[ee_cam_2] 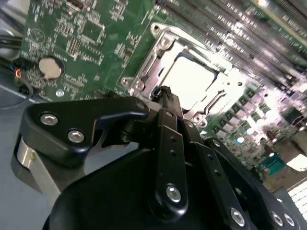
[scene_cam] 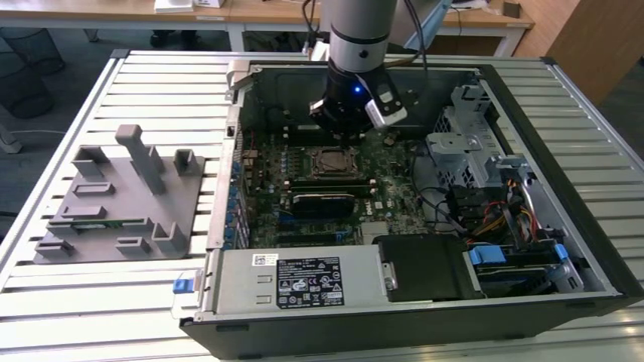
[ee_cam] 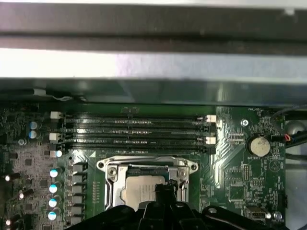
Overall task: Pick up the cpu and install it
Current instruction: 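Install the second cpu locking lever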
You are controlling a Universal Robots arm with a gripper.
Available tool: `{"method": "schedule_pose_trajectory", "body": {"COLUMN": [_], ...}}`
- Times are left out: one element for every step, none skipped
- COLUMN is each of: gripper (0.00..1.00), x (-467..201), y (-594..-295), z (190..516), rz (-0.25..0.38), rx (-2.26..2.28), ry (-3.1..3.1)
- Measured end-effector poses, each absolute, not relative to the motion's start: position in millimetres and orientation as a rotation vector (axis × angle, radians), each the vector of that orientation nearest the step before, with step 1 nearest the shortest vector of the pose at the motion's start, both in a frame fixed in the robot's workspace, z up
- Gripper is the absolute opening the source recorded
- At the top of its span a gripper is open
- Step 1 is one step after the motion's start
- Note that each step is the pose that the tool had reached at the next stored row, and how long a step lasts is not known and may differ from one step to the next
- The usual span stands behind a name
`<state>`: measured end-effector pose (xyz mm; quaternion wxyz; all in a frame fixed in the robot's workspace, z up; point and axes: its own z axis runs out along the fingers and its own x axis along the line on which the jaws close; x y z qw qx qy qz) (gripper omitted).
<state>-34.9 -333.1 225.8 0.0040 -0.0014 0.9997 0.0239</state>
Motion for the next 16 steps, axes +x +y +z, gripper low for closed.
{"method": "schedule_pose_trajectory", "body": {"gripper": [0.11,0.11,0.11,0.11,0.11,0.11,0.11,0.11,0.11,0.11,0.11,0.11,0.11,0.11,0.11,0.11], "x": [-35,-35,-35,-35,-35,-35,-35,-35,-35,-35,-35,-35,-35,-35,-35,-35], "y": [-335,-337,-340,-342,-343,-343,-343,-343,-343,-343,-343,-344,-344,-345,-345,-346], "z": [226,226,226,226,226,226,227,228,229,230,231,232,232,232,232,232], "rz": [0.074,0.074,0.073,0.073,0.073,0.073,0.072,0.073,0.073,0.073,0.073,0.073,0.074,0.074,0.073,0.073], "rx": [-0.004,-0.004,-0.004,-0.004,-0.004,-0.004,-0.004,-0.004,-0.004,-0.004,-0.004,-0.004,-0.004,-0.004,-0.004,-0.004], "ry": [3.133,3.133,3.133,3.133,3.133,3.134,3.135,3.137,3.140,3.144,3.147,3.150,3.152,3.153,3.153,3.153]}}
